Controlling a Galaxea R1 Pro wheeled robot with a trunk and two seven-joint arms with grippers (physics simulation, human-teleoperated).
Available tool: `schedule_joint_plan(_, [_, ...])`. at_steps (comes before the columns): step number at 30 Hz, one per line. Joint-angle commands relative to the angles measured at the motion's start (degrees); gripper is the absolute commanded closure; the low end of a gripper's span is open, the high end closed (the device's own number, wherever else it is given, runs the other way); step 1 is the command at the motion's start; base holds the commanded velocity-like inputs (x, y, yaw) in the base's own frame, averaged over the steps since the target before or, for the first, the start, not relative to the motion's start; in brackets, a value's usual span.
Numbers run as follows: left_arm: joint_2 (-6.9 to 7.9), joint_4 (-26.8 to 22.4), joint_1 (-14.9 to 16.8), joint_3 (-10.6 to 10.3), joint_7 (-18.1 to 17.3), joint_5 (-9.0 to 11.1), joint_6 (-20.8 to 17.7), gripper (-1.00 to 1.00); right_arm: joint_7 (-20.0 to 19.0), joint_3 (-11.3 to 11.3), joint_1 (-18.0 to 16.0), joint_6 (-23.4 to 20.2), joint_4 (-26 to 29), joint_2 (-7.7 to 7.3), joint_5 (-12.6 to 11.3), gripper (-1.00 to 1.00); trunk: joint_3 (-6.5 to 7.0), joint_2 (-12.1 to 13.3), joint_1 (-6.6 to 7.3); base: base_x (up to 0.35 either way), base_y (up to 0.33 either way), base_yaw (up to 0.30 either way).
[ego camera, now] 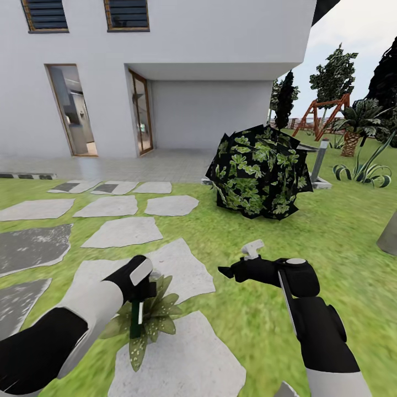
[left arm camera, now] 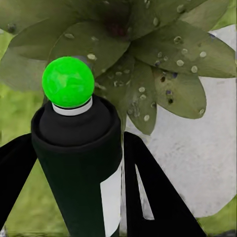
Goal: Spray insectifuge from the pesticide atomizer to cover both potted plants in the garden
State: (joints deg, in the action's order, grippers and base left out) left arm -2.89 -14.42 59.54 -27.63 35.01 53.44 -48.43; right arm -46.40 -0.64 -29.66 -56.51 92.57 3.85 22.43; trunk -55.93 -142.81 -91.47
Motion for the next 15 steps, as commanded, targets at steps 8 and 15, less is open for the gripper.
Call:
schedule_joint_plan(8, [0.04, 0.4, -0.6, -0.4, -1.6, 0.6, -2.6, 1.0, -0.6, 0.0, -0.2, -0.2, 0.1, 0.02, 0.6, -1.0, -0.06, 0.0, 0.01, 0.0, 0.0, 0.0])
schedule_joint_plan(15, [0.38, -8.1, -4.5, -2.1, -3.4, 0.5, -1.2, 1.0, -0.6, 0.0, 0.0, -0.2, 0.1, 0.1, 0.6, -1.0, -0.06, 0.0, 0.01, -0.074, 0.0, 0.0])
